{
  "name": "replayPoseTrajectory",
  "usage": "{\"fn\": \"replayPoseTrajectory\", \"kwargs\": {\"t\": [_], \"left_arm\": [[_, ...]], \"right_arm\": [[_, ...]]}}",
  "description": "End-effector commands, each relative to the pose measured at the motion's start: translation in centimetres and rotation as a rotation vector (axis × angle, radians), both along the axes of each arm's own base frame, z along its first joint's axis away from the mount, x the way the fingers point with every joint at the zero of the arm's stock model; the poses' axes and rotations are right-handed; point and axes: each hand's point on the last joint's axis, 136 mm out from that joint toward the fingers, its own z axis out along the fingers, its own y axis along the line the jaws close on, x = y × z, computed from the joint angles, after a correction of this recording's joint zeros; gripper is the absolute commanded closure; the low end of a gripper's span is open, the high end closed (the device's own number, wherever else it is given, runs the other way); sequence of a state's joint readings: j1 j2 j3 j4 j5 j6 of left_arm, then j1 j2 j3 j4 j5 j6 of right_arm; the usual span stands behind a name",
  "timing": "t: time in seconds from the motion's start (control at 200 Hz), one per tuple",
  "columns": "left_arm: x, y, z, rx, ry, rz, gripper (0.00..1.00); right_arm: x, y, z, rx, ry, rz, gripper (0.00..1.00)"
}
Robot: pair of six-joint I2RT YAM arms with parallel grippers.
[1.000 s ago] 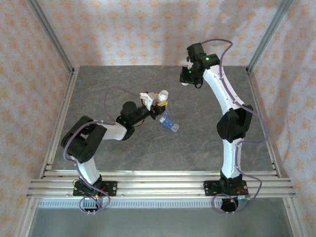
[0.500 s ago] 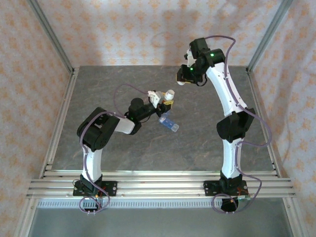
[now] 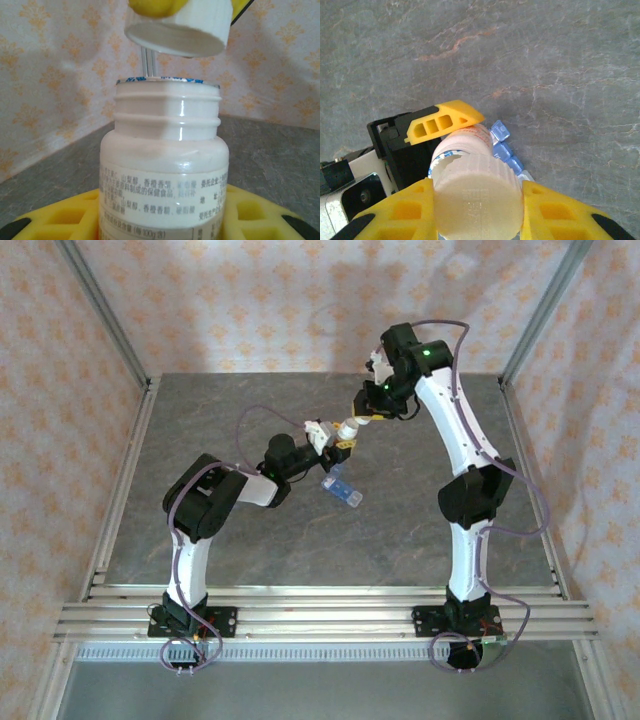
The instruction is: Sort the pills into containers
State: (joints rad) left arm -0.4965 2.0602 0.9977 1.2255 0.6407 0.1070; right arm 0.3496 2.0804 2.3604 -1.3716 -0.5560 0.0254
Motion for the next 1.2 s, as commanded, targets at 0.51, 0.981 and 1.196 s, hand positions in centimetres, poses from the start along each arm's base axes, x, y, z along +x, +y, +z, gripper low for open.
{"fn": "replayPoseTrajectory", "kwargs": {"t": [0.51, 0.981, 1.196], "left_arm": [[-0.1, -0.2, 1.7, -0.013, -0.088, -0.024, 1.00], [-0.8, -0.2, 2.9, -0.018, -0.110, -0.044, 1.00], [-1.0, -0.1, 3.3, -0.026, -0.111, -0.047, 1.00]], "right_arm": [[-1.4, 1.1, -3.1, -0.055, 0.086, 0.074, 0.71], [-1.2, 1.8, -4.1, -0.025, 0.123, 0.081, 0.71], [-0.8, 2.4, -3.9, 0.008, 0.122, 0.068, 0.71]]}}
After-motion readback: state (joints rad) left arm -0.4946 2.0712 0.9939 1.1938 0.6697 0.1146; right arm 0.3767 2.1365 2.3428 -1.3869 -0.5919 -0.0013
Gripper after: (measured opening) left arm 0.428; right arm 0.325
